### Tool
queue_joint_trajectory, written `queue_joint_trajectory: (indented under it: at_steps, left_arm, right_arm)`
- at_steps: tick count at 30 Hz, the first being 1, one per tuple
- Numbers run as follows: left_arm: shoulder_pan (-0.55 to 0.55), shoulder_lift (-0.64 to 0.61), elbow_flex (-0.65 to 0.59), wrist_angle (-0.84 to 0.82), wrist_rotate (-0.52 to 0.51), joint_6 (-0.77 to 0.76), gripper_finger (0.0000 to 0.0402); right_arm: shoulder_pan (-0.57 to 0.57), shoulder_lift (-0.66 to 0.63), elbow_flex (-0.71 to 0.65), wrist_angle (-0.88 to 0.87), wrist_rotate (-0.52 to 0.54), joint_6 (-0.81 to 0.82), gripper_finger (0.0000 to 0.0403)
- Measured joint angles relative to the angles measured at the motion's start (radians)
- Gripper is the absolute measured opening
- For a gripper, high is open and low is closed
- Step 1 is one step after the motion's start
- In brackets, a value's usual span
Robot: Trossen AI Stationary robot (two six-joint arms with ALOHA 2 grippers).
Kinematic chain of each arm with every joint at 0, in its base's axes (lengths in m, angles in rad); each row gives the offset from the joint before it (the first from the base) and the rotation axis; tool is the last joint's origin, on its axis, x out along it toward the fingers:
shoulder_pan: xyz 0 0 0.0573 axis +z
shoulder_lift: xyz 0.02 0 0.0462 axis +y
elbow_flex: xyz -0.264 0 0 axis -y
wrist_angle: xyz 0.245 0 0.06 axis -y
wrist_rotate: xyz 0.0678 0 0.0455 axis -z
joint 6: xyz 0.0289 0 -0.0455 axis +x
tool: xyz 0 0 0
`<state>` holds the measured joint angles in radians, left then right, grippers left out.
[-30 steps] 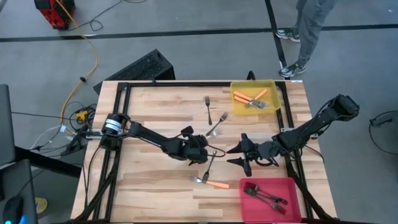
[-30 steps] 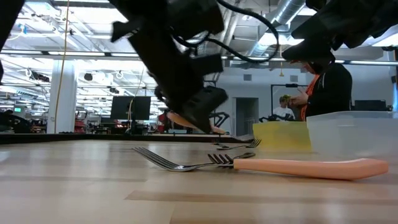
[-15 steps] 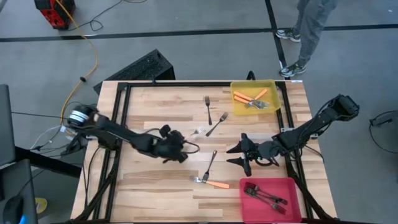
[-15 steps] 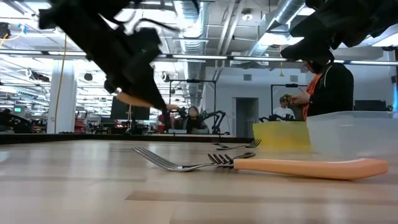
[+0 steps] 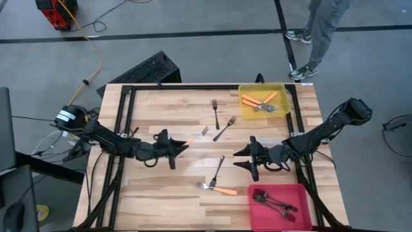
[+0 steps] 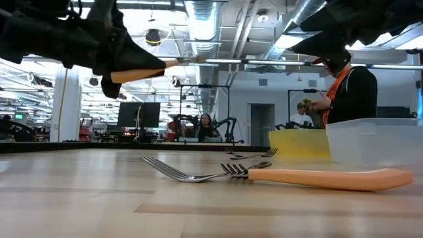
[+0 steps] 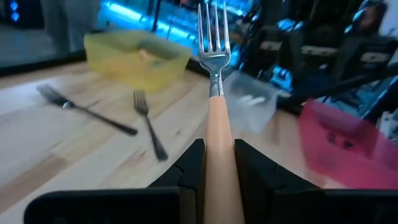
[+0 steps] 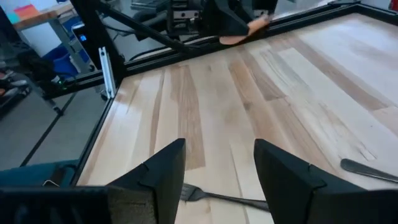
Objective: Sort silverware by color (type)
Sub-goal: Put the orange fork into the yellow bin
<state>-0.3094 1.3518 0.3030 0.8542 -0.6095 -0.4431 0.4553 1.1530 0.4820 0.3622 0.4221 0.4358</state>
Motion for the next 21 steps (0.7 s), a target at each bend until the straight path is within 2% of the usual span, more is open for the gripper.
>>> queue_joint_trajectory:
  at_steps: [6, 10, 13, 17, 21]
  left_arm:
    - [-0.001, 0.0, 0.008, 0.171, 0.001, 0.13, 0.0046]
    - [0.046, 0.0, 0.058, 0.155, 0.008, 0.178, 0.0046]
    - [0.092, 0.013, 0.106, 0.106, 0.078, 0.17, 0.0046]
    - [0.113, 0.06, 0.175, 0.121, 0.164, 0.214, 0.0046]
    - [0.113, 0.112, 0.197, 0.3, 0.271, 0.291, 0.0046]
  right_arm:
    - [-0.02, 0.0, 0.0, 0.03, 0.0, -0.003, 0.0216]
    - [-0.027, 0.0, 0.0, 0.046, 0.001, -0.015, 0.0216]
    - [-0.027, 0.0, 0.0, 0.044, 0.004, -0.019, 0.0216]
    - [-0.027, 0.0, 0.0, 0.053, 0.075, -0.032, 0.0216]
    - [-0.04, 0.045, 0.0, 0.194, 0.123, -0.157, 0.0221]
